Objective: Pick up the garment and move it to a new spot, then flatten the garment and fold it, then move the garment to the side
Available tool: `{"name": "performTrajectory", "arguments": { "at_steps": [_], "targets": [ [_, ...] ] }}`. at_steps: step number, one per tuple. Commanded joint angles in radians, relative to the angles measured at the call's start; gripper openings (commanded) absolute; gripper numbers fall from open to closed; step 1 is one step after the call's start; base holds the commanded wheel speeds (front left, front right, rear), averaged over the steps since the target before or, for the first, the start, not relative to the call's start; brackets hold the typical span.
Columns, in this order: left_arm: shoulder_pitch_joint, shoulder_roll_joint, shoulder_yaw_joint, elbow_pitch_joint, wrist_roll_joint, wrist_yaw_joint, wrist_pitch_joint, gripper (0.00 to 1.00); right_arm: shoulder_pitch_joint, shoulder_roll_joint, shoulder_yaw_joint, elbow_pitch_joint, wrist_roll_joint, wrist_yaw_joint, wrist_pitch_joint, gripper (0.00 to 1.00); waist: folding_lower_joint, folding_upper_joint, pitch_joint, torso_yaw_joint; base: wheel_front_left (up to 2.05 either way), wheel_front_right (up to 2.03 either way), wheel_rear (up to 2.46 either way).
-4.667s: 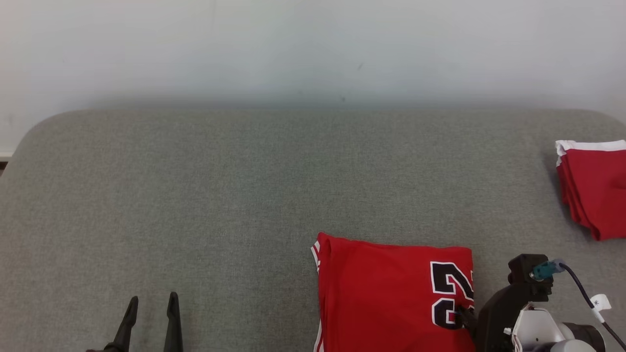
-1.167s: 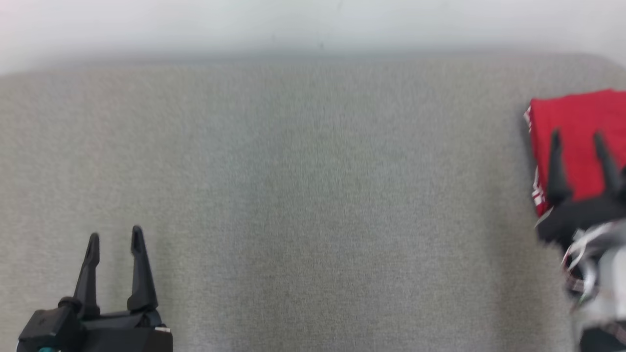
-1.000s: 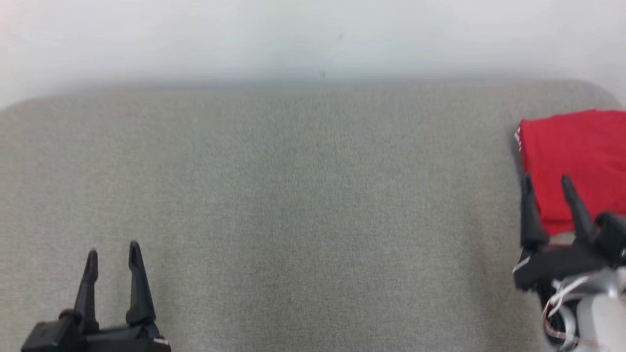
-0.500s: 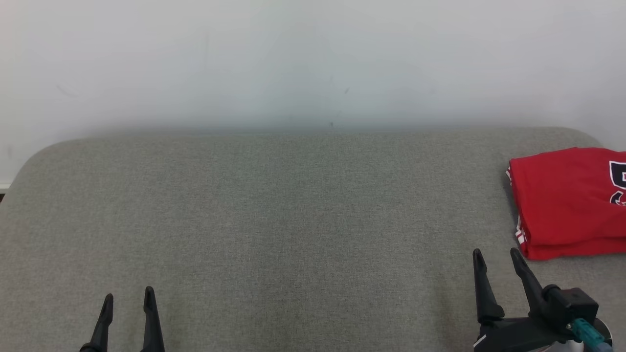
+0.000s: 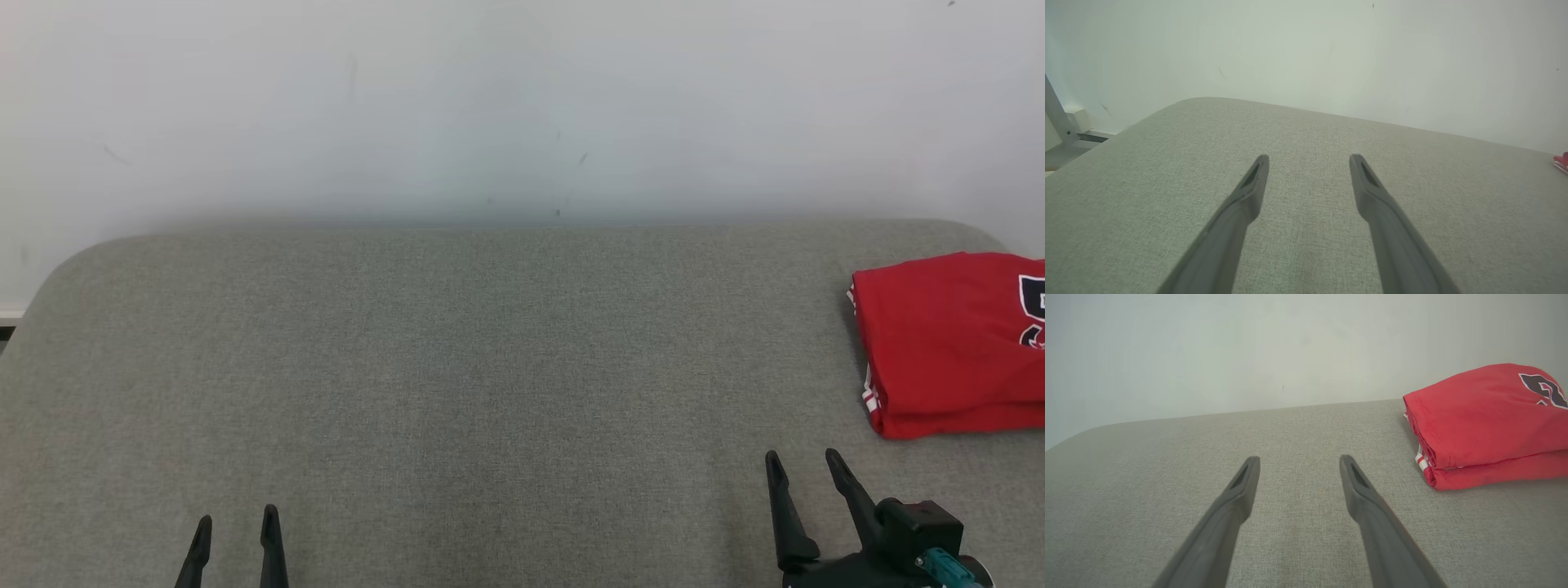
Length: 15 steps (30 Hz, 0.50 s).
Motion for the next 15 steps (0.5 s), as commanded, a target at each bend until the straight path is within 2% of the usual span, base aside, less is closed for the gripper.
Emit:
{"name": "performTrajectory", "arguments": {
  "at_steps": [1, 15],
  "targets": [
    [0.001, -0.001, 0.001, 0.005, 0.001, 0.000, -0.003, 1.00, 0.001, 0.000, -0.003, 0.001, 0.009, 0.001, -0.004, 1.00, 0.0000, 0.0000, 0.000, -0.001, 0.00, 0.00, 0.00],
    [-0.012, -0.001, 0.006, 0.015, -0.009, 0.002, -0.003, 1.00, -0.009, 0.000, -0.041, 0.015, 0.009, 0.001, -0.009, 1.00, 0.0000, 0.0000, 0.009, -0.011, 0.00, 0.00, 0.00]
  ]
}}
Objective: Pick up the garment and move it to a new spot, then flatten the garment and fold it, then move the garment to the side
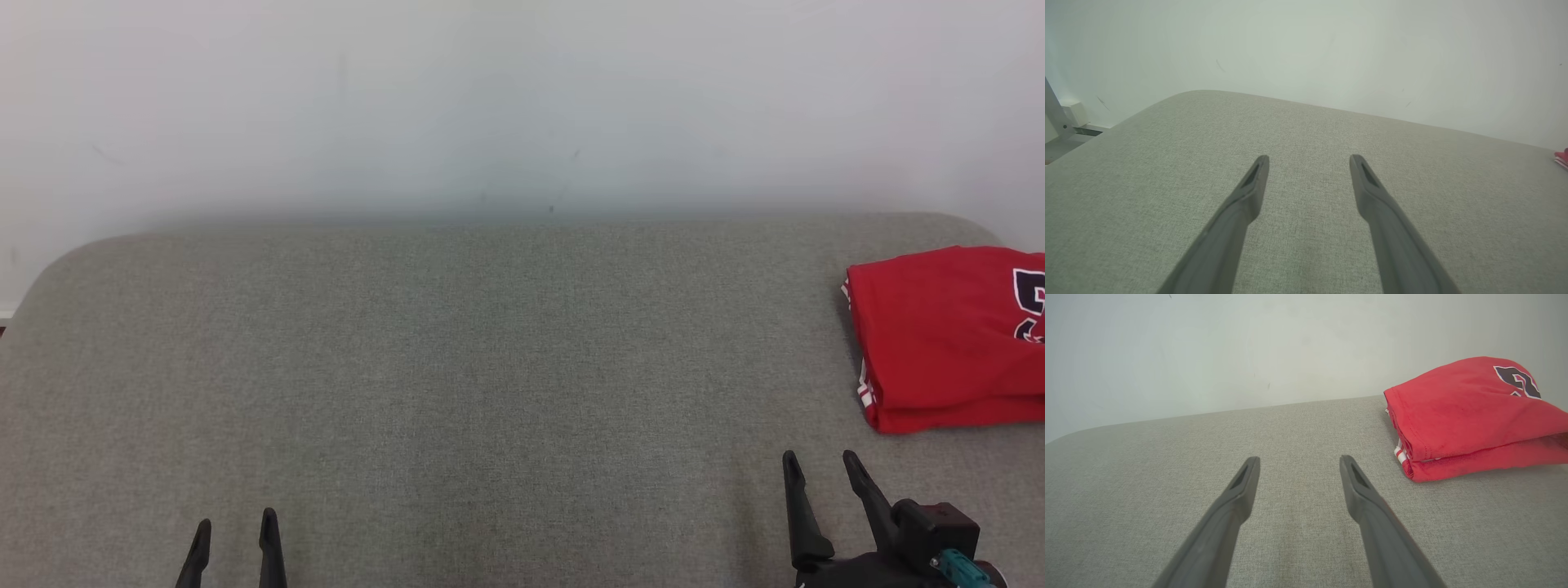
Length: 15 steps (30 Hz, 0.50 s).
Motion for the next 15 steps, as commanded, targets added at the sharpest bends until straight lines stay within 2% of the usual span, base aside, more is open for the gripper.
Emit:
{"name": "performTrajectory", "arguments": {
  "at_steps": [1, 15],
  "targets": [
    [-0.011, -0.001, 0.002, -0.004, -0.003, 0.002, -0.003, 1.00, -0.007, 0.000, -0.001, -0.002, 0.010, 0.001, 0.000, 1.00, 0.0001, 0.0000, 0.001, -0.001, 0.00, 0.00, 0.00],
    [-0.014, -0.001, 0.001, -0.002, -0.017, 0.004, -0.003, 1.00, -0.008, 0.000, -0.003, -0.001, 0.022, 0.001, 0.004, 1.00, 0.0001, 0.0000, 0.005, 0.001, 0.00, 0.00, 0.00]
  ]
}}
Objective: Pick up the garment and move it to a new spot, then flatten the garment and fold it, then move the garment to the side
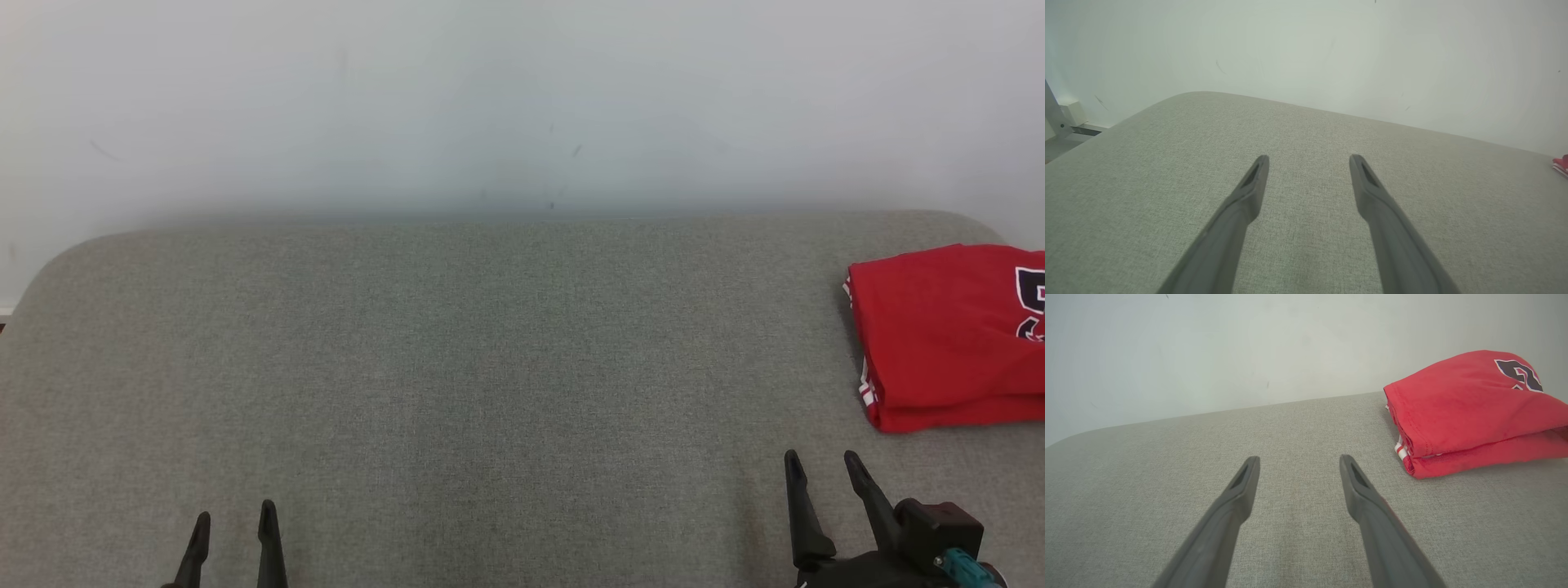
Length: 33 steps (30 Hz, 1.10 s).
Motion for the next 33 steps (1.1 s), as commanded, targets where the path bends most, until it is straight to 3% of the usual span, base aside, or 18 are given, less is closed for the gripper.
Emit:
{"name": "performTrajectory", "arguments": {
  "at_steps": [1, 2, 6, 33],
  "targets": [
    [-0.002, -0.001, 0.001, 0.002, -0.008, 0.002, -0.003, 1.00, -0.009, 0.000, 0.000, 0.002, 0.007, 0.001, -0.004, 1.00, 0.0000, 0.0000, 0.000, 0.001, 0.00, 0.00, 0.00],
    [-0.001, 0.000, -0.001, 0.004, -0.004, 0.000, 0.000, 0.00, 0.000, 0.000, 0.000, 0.005, 0.003, 0.000, 0.000, 0.00, 0.0000, 0.0000, 0.000, 0.001, 0.00, 0.00, 0.00],
    [0.003, -0.005, -0.001, 0.040, -0.012, -0.001, 0.008, 0.00, 0.010, 0.003, -0.001, 0.042, 0.012, 0.000, 0.005, 0.00, 0.0000, 0.0000, 0.001, 0.001, 0.00, 0.00, 0.00],
    [-0.058, -0.003, 0.025, 0.034, -0.466, -0.007, 0.145, 0.00, -0.032, 0.001, -0.007, 0.031, 0.496, 0.000, 0.066, 0.00, 0.0000, 0.0000, 0.003, 0.004, 0.00, 0.00, 0.00]
  ]
}}
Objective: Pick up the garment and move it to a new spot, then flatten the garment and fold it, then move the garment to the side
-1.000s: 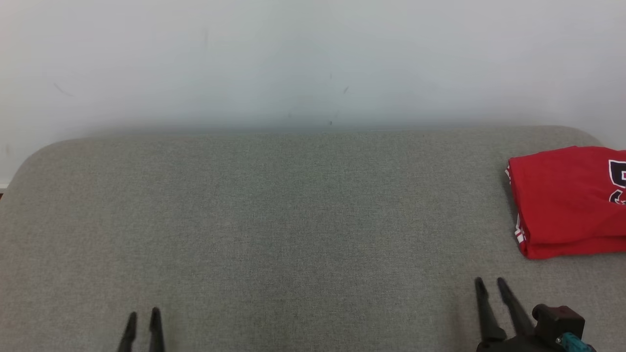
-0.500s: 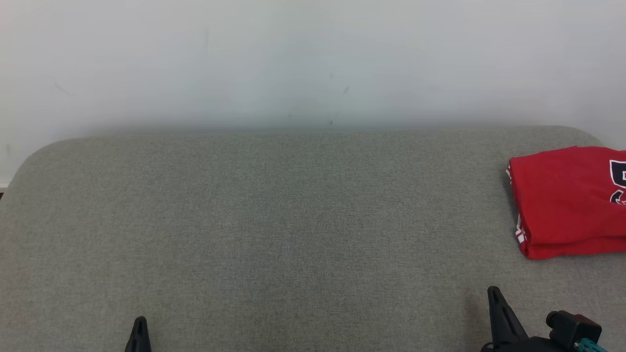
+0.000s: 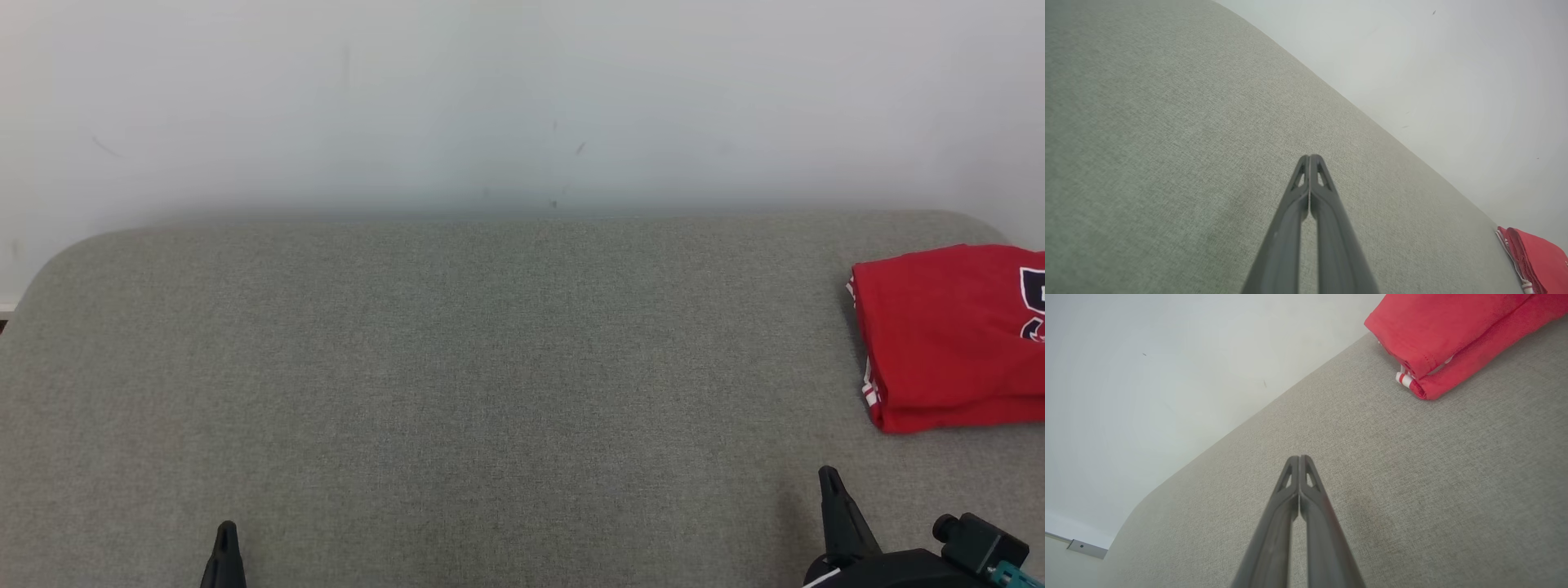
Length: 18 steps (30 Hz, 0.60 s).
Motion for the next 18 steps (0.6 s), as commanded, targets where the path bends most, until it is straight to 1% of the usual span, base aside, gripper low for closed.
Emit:
{"name": "performTrajectory", "arguments": {
  "at_steps": [1, 8, 9, 18],
  "targets": [
    [-0.032, 0.005, 0.005, -0.013, -0.040, -0.005, 0.011, 0.00, -0.031, -0.003, -0.003, -0.018, 0.043, 0.000, 0.004, 0.00, -0.0001, 0.0000, 0.000, 0.000, 0.00, 0.00, 0.00],
    [-0.046, 0.005, 0.012, -0.015, -0.148, -0.007, 0.044, 0.00, -0.040, -0.003, -0.005, -0.020, 0.159, 0.000, 0.019, 0.00, -0.0001, 0.0000, 0.001, 0.001, 0.00, 0.00, 0.00],
    [-0.046, 0.005, 0.012, -0.015, -0.148, -0.007, 0.044, 0.00, -0.040, -0.003, -0.005, -0.020, 0.159, 0.000, 0.019, 0.00, -0.0001, 0.0000, 0.001, 0.001, 0.00, 0.00, 0.00],
    [-0.060, 0.006, 0.018, -0.016, -0.258, -0.009, 0.077, 0.00, -0.051, -0.003, -0.007, -0.023, 0.277, 0.000, 0.034, 0.00, -0.0001, 0.0000, 0.002, 0.003, 0.00, 0.00, 0.00]
  ]
}}
